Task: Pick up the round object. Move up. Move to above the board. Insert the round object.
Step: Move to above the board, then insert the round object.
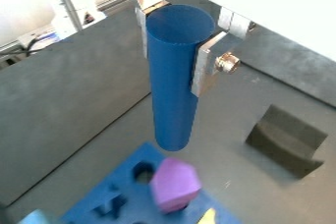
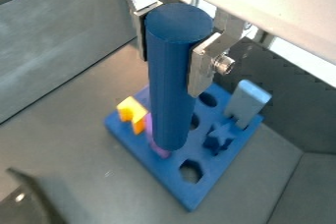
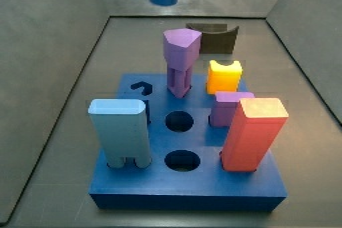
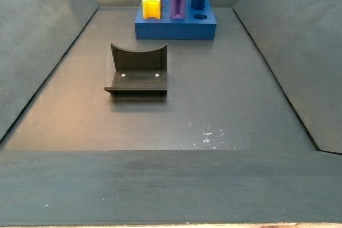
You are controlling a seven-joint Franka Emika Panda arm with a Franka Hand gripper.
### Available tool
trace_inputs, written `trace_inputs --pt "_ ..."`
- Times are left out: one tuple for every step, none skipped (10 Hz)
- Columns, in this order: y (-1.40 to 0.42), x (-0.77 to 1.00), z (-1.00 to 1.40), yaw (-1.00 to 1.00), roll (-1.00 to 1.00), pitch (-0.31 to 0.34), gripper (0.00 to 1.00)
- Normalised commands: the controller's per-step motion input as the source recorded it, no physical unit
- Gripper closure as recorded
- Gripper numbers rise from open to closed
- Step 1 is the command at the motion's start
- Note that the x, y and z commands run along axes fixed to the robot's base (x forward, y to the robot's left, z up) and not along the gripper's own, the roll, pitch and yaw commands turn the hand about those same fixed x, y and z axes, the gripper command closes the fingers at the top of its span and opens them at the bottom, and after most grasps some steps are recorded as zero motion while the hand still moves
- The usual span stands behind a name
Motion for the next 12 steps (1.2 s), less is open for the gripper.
trace_inputs --pt "-0.28 -0.03 0.02 0.01 0.0 0.006 1.0" --pt "-0.74 0.2 -0.32 0.08 -0.28 -0.064 1.0" --pt "-0.7 0.22 -0.25 0.06 -0.3 -0.051 1.0" --pt "-0.69 0.32 -0.22 0.04 -0.27 -0.006 1.0" --pt "-0.54 0.59 -0.21 0.0 -0.27 0.019 1.0" --pt "-0.49 0.63 -0.17 -0.03 -0.2 0.0 1.0" --pt "-0.33 0.62 -0.28 -0.27 0.0 0.04 1.0" --pt "-0.17 0.45 -0.35 -0.29 0.23 0.147 1.0" --pt "-0.16 0.29 -0.43 -0.22 0.36 0.186 1.0" --pt "-0.21 0.13 -0.42 -0.17 0.26 0.139 1.0" --pt "-0.2 0.0 -0.37 -0.15 0.12 0.049 1.0" --pt "-0.14 -0.11 -0.4 -0.14 0.04 0.0 1.0"
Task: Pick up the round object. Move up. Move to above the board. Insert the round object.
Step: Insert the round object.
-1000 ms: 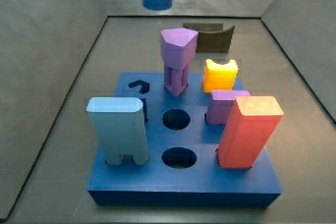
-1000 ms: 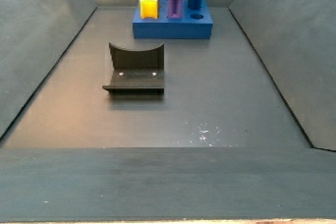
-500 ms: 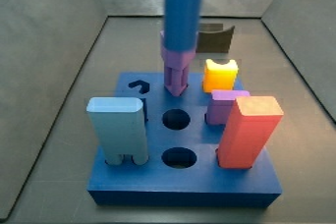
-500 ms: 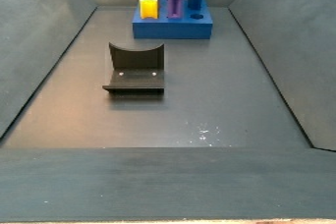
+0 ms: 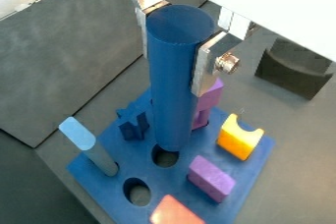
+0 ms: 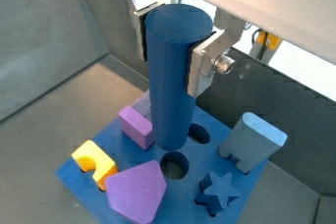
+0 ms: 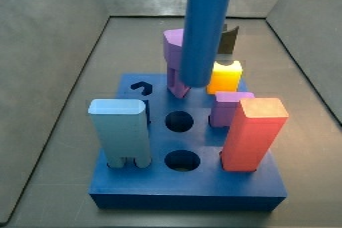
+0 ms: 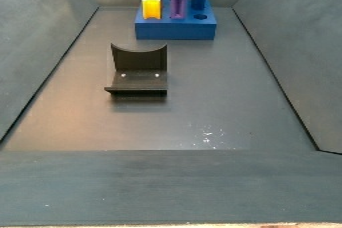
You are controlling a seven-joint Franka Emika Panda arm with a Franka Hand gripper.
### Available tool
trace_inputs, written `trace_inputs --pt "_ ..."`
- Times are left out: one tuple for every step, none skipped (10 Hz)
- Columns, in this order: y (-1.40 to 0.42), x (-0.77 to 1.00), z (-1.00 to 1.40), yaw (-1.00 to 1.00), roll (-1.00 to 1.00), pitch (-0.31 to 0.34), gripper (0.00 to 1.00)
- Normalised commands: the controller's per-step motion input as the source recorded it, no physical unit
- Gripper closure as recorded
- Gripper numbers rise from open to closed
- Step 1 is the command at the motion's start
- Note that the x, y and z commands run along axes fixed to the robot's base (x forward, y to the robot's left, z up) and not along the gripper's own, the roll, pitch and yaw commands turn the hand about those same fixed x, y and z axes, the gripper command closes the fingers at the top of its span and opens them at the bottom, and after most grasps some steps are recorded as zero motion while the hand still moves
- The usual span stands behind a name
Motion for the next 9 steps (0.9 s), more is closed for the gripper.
trace_inputs --pt "-0.05 -0.21 -0.4 -0.13 0.0 0.0 1.0" --pt "0.0 -0.18 -0.34 -0.14 -0.01 -0.014 1.0" --pt "0.0 0.0 -0.35 -0.14 -0.04 -0.069 1.0" --pt "0.0 0.11 -0.31 -0.08 -0.06 -0.07 1.0" --pt "0.0 0.14 -0.13 0.0 0.0 0.0 1.0" --pt "0.0 0.07 -0.11 0.0 0.07 0.004 1.0" --pt "0.0 0.05 -0.09 0.0 0.09 -0.001 1.0" --pt "0.0 0.09 -0.11 0.0 0.19 0.0 1.0" --pt "0.0 0.09 -0.2 0.02 0.31 0.0 1.0"
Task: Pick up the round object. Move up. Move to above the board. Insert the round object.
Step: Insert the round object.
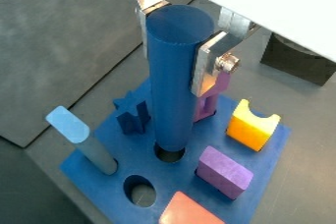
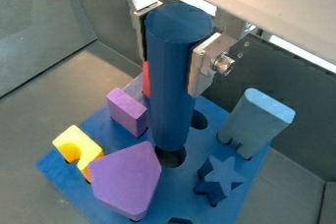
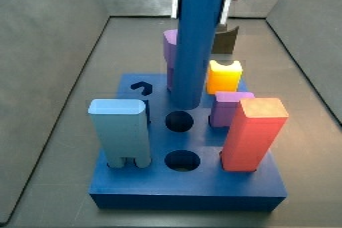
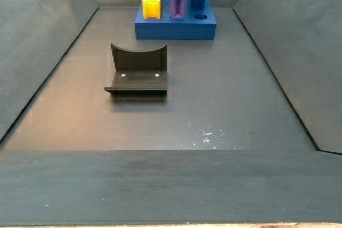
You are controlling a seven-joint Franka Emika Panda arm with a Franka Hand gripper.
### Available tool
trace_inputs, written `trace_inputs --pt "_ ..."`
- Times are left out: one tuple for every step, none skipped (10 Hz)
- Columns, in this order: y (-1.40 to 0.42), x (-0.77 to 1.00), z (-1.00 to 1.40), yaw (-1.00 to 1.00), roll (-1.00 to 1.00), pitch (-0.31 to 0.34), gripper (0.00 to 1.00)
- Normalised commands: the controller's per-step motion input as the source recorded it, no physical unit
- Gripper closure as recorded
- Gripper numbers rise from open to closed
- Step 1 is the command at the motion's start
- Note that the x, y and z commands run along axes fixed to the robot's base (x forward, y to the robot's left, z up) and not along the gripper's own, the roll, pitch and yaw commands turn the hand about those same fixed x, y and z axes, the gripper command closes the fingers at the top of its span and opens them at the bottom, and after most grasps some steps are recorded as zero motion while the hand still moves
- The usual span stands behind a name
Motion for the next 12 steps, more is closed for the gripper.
trace_inputs --pt "-0.04 0.07 -0.26 0.03 0.29 -0.074 1.0" --pt "-0.11 0.01 -0.14 0.0 0.22 -0.116 1.0" --pt "-0.13 0.0 -0.12 0.0 0.17 -0.121 1.0" --pt "-0.13 -0.01 -0.07 0.0 0.09 -0.157 1.0" --pt "0.0 -0.04 0.0 -0.03 -0.03 -0.131 1.0" --pt "0.0 -0.07 -0.04 -0.04 -0.1 -0.204 1.0" --pt "0.0 -0.1 -0.15 -0.05 -0.08 -0.219 1.0" --pt "0.0 -0.17 -0.27 -0.03 -0.03 -0.231 1.0" --pt "0.0 -0.19 -0.28 -0.02 0.0 -0.189 1.0" --pt "0.0 -0.19 -0.29 -0.02 0.0 -0.189 1.0" --pt "0.0 -0.17 -0.23 0.0 0.0 -0.18 1.0" --pt "0.0 -0.13 -0.14 0.0 0.0 -0.127 1.0"
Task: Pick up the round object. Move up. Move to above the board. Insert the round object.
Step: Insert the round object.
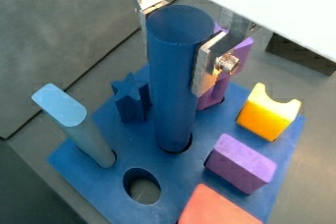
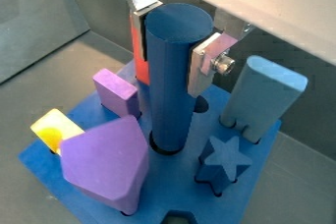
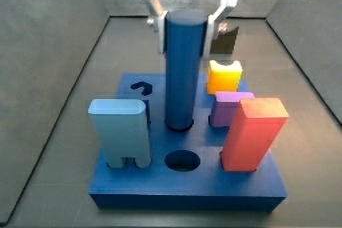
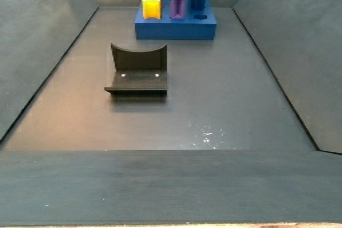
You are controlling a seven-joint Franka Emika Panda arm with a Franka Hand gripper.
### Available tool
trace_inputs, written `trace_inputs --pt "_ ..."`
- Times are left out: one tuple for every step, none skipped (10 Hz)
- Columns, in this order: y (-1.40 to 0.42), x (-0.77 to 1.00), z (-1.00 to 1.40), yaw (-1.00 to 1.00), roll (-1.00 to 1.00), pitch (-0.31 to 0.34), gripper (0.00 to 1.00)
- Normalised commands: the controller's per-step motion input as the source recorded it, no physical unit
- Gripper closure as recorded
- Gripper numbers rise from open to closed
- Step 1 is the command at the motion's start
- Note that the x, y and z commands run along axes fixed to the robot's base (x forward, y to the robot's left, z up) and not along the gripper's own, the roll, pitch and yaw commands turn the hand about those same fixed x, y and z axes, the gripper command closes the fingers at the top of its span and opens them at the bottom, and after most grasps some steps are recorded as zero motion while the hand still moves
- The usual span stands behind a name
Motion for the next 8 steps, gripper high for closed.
trace_inputs --pt "0.0 -0.08 -0.04 0.0 0.0 -0.091 1.0" --pt "0.0 -0.03 -0.01 -0.01 -0.01 -0.06 1.0" --pt "0.0 0.04 0.0 -0.14 -0.05 -0.013 1.0" --pt "0.0 0.19 -0.01 -0.15 -0.07 0.0 1.0" --pt "0.02 0.23 0.0 -0.14 -0.05 0.0 1.0" --pt "0.07 0.22 0.0 -0.15 -0.05 0.0 1.0" --pt "0.11 0.16 0.0 -0.16 -0.01 0.0 1.0" --pt "0.12 0.09 0.0 -0.16 0.0 0.0 1.0"
